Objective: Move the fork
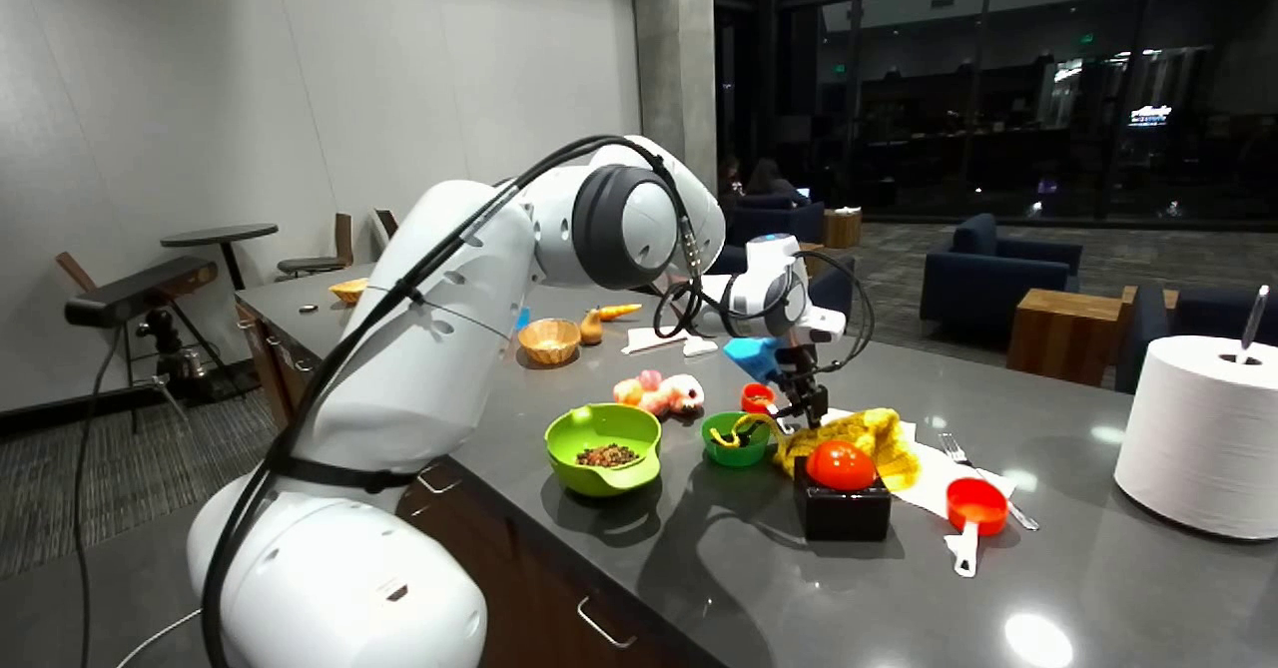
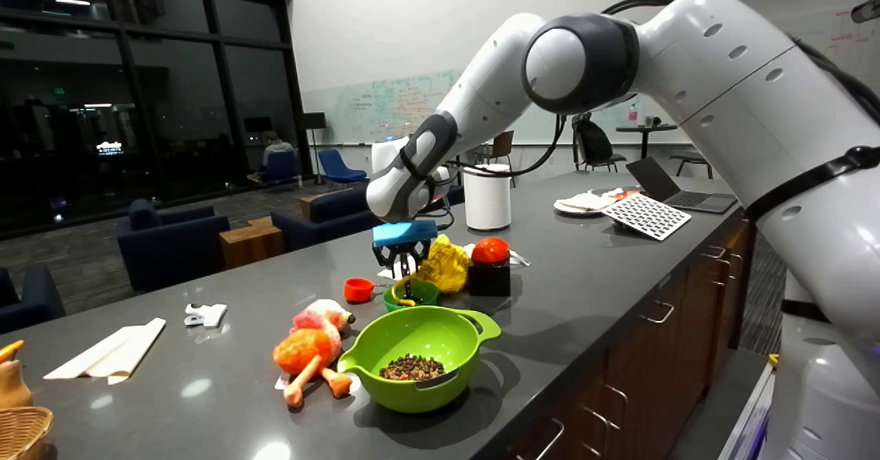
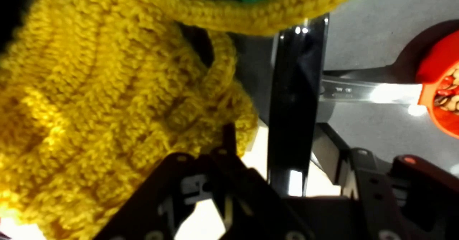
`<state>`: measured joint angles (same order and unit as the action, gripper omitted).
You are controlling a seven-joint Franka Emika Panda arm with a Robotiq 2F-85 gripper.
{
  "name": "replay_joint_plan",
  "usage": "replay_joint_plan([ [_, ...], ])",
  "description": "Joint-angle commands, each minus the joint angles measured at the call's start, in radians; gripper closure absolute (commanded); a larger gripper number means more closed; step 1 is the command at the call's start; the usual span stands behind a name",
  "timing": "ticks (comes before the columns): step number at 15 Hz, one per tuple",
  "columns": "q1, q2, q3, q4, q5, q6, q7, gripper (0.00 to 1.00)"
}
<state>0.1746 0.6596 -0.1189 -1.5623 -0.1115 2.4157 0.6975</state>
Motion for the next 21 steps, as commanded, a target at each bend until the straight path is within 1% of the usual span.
replay_joint_plan([
  [1, 0.017, 0.007, -0.018, 0.010, 0.004, -0.023, 0.049, 0.72],
  [3, 0.018, 0.012, -0.018, 0.017, 0.001, -0.033, 0.062, 0.88],
  [5, 0.020, 0.015, -0.019, 0.025, -0.002, -0.045, 0.073, 1.00],
  [16, 0.046, 0.008, -0.021, 0.061, -0.030, -0.098, 0.111, 1.00],
  [21, 0.079, -0.031, -0.043, 0.058, -0.081, -0.123, 0.168, 1.00],
])
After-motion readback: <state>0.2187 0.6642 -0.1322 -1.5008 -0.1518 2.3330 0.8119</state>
